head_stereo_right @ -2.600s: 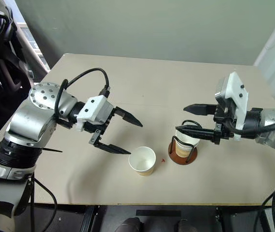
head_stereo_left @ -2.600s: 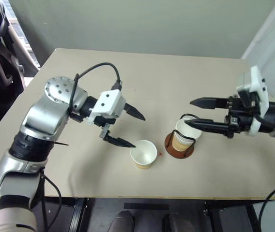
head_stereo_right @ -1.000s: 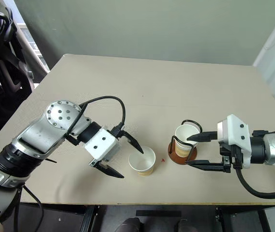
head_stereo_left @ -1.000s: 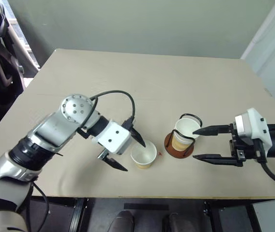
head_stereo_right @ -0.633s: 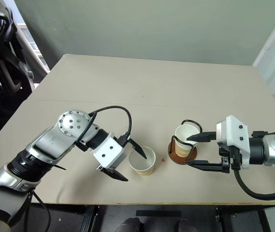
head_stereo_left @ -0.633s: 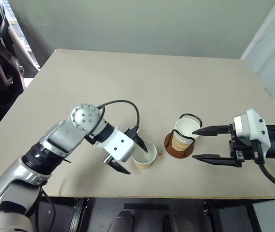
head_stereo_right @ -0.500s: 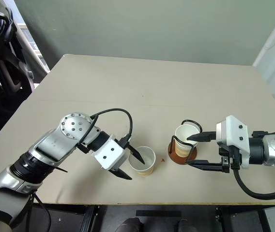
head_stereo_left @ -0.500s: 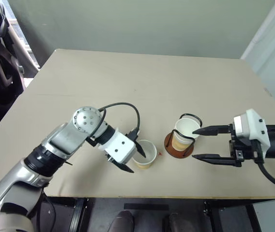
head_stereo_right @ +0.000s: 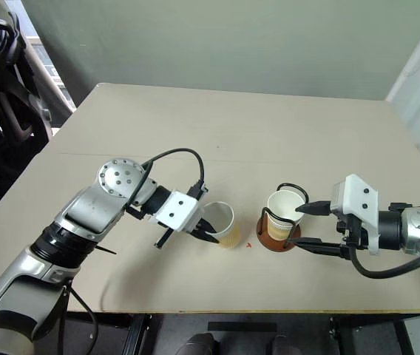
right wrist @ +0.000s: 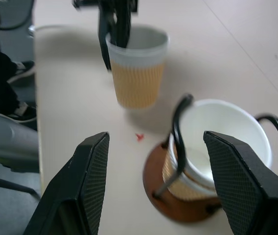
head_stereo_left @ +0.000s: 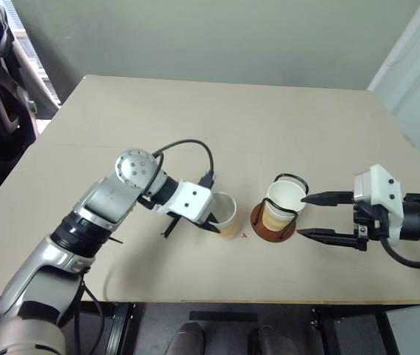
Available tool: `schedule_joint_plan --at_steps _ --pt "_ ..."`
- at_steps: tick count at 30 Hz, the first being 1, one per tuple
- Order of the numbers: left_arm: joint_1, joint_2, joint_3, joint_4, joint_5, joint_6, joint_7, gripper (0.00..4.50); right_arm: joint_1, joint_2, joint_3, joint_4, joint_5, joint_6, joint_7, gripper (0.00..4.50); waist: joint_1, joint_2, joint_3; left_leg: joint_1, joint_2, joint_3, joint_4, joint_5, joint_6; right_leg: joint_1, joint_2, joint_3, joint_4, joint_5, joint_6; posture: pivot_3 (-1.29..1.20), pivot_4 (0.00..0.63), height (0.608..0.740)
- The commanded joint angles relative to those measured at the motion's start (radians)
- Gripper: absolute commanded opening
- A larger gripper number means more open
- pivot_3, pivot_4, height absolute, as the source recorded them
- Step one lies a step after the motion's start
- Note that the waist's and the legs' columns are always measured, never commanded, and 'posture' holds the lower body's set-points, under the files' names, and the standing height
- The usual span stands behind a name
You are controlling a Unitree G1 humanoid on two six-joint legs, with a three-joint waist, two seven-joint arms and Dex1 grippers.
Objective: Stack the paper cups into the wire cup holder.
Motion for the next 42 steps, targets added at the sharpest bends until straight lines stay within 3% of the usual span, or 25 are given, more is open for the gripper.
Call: schedule_joint_plan --at_steps 1,6,16,27,42 --pt "-0.052 -0.02 0.062 -0.037 -0.073 0.087 -0.012 0.05 -0.031 -0.03 -0.018 0.013 0.007 0.065 -0.041 3.09 0.001 0.0 0.0 0.0 0.0 0.0 0.0 0.0 0.0 0.0 0.0 0.0 0.0 0.0 0.0 0.0 0.15 0.74" --pt "-0.127 -0.042 0.094 -0.047 -0.148 0.204 -0.036 0.05 -0.03 -0.045 -0.032 0.039 -0.006 0.1 -0.052 3.09 0.002 0.0 0.0 0.0 0.0 0.0 0.0 0.0 0.0 0.0 0.0 0.0 0.0 0.0 0.0 0.0 0.15 0.74" --pt "-0.288 -0.1 0.09 0.125 -0.138 0.136 -0.051 0.05 0.05 -0.072 -0.033 0.055 -0.085 0.061 -0.022 3.09 0.004 0.0 0.0 0.0 0.0 0.0 0.001 0.0 0.0 0.0 0.0 0.0 0.0 0.0 0.0 0.0 0.15 0.74" --pt "-0.434 -0.108 -0.039 0.262 -0.25 0.089 -0.051 0.05 0.072 -0.066 -0.04 0.04 -0.092 0.063 -0.015 3.09 0.005 0.0 0.0 0.0 0.0 0.0 0.001 0.0 0.0 0.001 0.0 0.0 -0.001 0.0 0.001 0.0 0.15 0.74" --pt "-0.572 -0.227 -0.164 0.477 -0.274 -0.033 -0.051 0.05 0.076 -0.065 -0.036 0.041 -0.097 0.06 -0.015 3.09 0.011 0.0 0.0 -0.003 0.0 0.001 0.002 -0.001 0.001 0.001 0.0 0.0 -0.005 0.001 0.004 0.0 0.15 0.74"
